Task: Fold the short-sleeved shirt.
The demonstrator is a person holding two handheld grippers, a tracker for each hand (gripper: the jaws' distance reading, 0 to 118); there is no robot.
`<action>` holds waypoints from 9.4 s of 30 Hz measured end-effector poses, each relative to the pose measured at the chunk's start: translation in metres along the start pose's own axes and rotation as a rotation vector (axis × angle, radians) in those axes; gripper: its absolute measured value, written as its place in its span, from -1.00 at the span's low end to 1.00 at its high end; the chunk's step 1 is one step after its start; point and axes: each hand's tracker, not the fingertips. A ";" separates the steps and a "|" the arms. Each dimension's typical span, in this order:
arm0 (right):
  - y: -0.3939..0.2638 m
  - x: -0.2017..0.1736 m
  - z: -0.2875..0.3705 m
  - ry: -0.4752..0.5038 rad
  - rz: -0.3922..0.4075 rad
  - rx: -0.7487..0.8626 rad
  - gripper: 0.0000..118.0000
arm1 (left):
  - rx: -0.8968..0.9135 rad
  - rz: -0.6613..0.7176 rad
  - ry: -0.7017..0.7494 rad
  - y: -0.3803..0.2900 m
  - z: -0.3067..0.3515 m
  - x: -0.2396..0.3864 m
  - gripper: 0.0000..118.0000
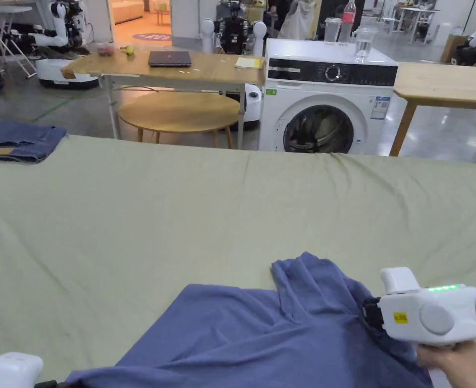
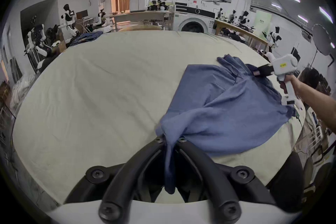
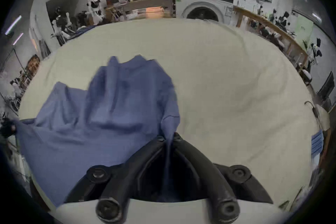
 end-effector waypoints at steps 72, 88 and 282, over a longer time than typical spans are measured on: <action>-0.229 -0.037 0.230 -0.175 0.004 0.275 -1.00 | 0.133 0.052 0.110 -0.066 0.051 0.029 -1.00; -0.191 -0.130 0.313 -0.136 -0.089 0.507 0.95 | 0.455 -0.109 0.152 -0.046 0.139 0.113 0.82; -0.123 -0.106 0.197 -0.172 -0.153 0.409 -0.99 | 0.101 0.008 0.233 0.022 -0.053 -0.016 0.72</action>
